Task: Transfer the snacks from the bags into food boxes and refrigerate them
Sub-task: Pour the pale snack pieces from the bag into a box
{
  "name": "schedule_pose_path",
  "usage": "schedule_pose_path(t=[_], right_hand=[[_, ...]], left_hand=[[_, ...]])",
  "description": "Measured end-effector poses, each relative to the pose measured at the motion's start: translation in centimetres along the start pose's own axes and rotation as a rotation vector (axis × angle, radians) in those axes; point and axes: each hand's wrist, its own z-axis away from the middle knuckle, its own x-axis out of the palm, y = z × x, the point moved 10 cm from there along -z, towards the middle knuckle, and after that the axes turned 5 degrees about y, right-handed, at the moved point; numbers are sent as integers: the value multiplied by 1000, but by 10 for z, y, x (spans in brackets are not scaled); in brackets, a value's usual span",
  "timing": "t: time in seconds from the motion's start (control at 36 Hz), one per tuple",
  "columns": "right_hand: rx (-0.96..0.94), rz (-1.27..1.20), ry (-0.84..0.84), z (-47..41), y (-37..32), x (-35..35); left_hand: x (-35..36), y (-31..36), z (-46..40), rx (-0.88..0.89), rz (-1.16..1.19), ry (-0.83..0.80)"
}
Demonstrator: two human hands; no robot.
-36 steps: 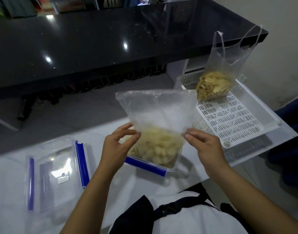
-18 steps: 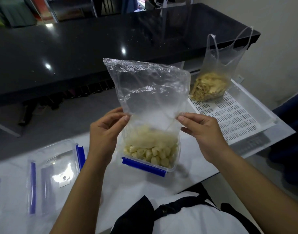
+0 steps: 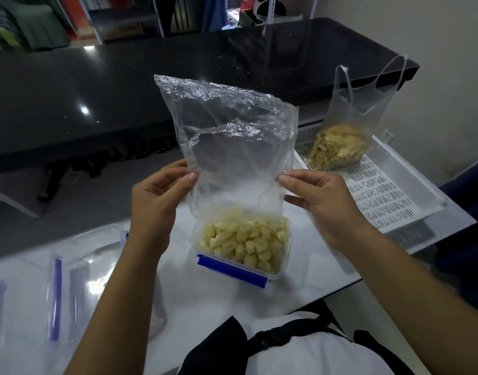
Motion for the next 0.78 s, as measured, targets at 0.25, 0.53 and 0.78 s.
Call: schedule_pose_path(t=[0.25, 0.53, 0.78], right_hand=[[-74, 64, 7, 0, -7, -7], [-41, 147, 70, -2, -4, -26], [-17, 239, 85, 6, 3, -57]], left_hand=[[2, 5, 3, 1, -45, -2], [16, -4, 5, -11, -104, 13], [46, -18, 7, -42, -111, -87]])
